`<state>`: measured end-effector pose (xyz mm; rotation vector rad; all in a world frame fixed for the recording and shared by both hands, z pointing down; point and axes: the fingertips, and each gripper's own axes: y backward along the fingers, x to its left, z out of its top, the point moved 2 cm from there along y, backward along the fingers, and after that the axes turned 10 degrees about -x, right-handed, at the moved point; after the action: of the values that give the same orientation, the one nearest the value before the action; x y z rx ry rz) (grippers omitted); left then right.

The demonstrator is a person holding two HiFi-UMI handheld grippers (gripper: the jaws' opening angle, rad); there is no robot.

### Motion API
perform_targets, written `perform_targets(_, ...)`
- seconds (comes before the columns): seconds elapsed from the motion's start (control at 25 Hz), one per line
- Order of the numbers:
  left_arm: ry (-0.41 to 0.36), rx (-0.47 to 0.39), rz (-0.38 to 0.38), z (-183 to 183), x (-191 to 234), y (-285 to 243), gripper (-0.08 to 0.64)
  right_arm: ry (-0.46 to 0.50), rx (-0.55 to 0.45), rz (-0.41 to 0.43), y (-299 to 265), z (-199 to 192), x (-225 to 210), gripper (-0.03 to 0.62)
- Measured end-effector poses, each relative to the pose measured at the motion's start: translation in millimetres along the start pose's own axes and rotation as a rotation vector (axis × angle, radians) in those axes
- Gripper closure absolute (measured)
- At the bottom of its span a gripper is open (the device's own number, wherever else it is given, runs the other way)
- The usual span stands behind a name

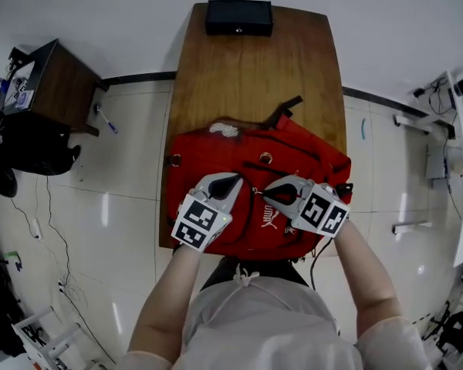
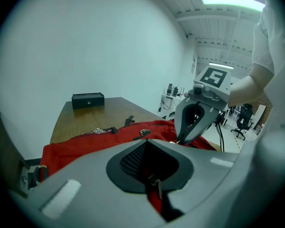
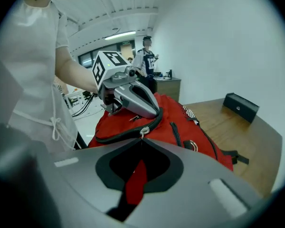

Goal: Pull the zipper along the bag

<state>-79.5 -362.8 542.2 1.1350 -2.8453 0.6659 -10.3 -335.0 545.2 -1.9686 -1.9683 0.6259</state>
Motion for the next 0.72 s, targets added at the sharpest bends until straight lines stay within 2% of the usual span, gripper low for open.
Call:
perform_targets(0.16, -0.017, -0.012, -0.025, -6, 0, 2, 0.554, -0.072, -0.015, -0.079, -2, -6, 21, 0.58)
perform_targets(0.36, -0.028, -0.031, -0.073, -8, -2, 5, 0.554, -0.082, -0.011, -0.13, -6, -9, 46, 0.581)
perform_targets(0.6, -0.033, -0.037, -0.087, -9, -4, 5, 0.554, -0.103, 0.052, -0.141, -15, -21, 78, 0.583)
perform_targets(0.72, -0.038, -0.047, -0.091, -9, -5, 5, 0.554, -0.13, 0.072, -0.117, -20, -24, 94, 0.578)
